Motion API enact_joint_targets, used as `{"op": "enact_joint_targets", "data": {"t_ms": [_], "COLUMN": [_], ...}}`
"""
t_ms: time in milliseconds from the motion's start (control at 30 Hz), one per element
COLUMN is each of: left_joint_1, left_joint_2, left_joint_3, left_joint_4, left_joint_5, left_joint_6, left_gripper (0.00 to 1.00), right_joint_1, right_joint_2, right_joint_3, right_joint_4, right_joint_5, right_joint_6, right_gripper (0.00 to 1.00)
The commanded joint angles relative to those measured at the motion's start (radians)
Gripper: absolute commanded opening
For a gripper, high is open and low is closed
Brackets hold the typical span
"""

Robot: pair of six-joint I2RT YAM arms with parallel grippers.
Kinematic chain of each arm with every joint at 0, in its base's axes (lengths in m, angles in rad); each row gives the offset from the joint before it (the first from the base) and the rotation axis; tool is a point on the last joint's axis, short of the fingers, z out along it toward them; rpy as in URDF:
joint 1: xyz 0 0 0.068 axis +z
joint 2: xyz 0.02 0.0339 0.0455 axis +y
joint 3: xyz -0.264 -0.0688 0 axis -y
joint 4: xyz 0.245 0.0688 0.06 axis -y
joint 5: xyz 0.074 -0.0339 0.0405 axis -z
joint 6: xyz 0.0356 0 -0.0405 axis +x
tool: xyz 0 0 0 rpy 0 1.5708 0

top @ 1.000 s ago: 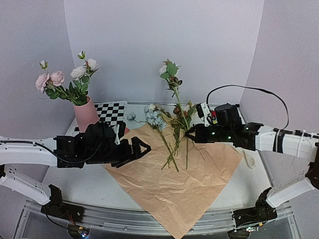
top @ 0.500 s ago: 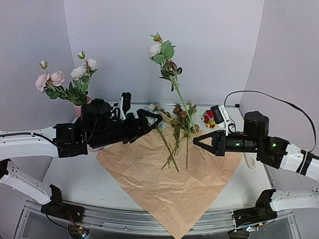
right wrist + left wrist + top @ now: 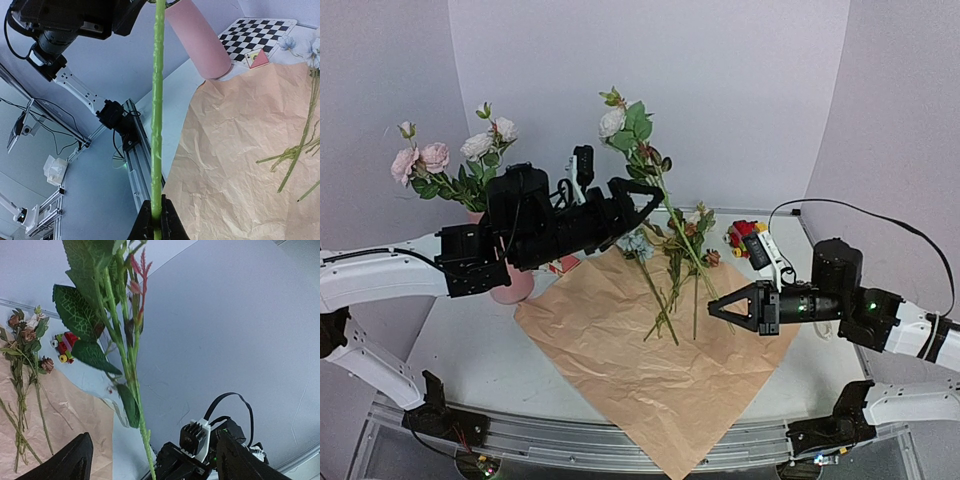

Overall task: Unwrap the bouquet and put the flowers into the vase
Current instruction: Pick up the fake flower from the wrapping paper.

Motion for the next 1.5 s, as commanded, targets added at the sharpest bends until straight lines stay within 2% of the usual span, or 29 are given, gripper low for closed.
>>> {"op": "enact_joint_targets", "data": {"t_ms": [0, 200, 433, 567, 767, 833, 900, 1000, 1167, 1267, 1367, 1467], "left_joint_1": [-0.001, -0.001, -0.001, -0.001, 0.0, -0.001, -0.001, 0.0, 0.0, 0.0, 0.001, 0.0], "left_joint_2": [-0.001, -0.004, 0.01, 0.023, 0.048, 0.054, 0.052, 0.036, -0.027, -0.061, -0.081, -0.117], "left_joint_3": [0.06, 0.06, 0.05, 0.056, 0.079, 0.083, 0.08, 0.071, 0.058, 0.097, 0.154, 0.186], "left_joint_4": [0.044, 0.043, 0.043, 0.043, 0.043, 0.043, 0.041, 0.036, -0.01, -0.108, -0.257, -0.336], "left_joint_5": [-0.03, -0.058, -0.07, -0.067, -0.049, -0.046, -0.052, -0.074, -0.118, -0.163, -0.229, -0.292], "left_joint_6": [0.026, 0.014, -0.013, -0.019, -0.019, -0.014, -0.005, 0.026, 0.114, 0.173, 0.242, 0.319], "left_gripper": [0.81, 0.68, 0.61, 0.53, 0.49, 0.35, 0.14, 0.0, 0.0, 0.0, 0.0, 0.0], "right_joint_1": [0.016, 0.032, 0.045, 0.051, 0.061, 0.064, 0.066, 0.067, 0.067, 0.066, 0.067, 0.066], "right_joint_2": [-0.026, -0.038, -0.039, -0.035, -0.026, -0.025, -0.024, -0.019, -0.014, -0.014, -0.012, -0.011], "right_joint_3": [0.0, -0.003, -0.006, -0.007, -0.008, -0.01, -0.012, -0.017, -0.028, -0.035, -0.034, -0.031], "right_joint_4": [0.086, 0.088, 0.093, 0.096, 0.096, 0.096, 0.095, 0.091, 0.053, 0.043, 0.037, 0.033], "right_joint_5": [-0.06, -0.078, -0.091, -0.104, -0.116, -0.116, -0.112, -0.096, -0.006, 0.027, 0.05, 0.076], "right_joint_6": [0.007, 0.002, 0.003, -0.001, -0.006, -0.007, -0.008, -0.014, -0.027, -0.028, -0.028, -0.026], "right_gripper": [0.0, 0.0, 0.0, 0.0, 0.0, 0.0, 0.01, 0.21, 0.63, 0.79, 0.85, 0.87]}}
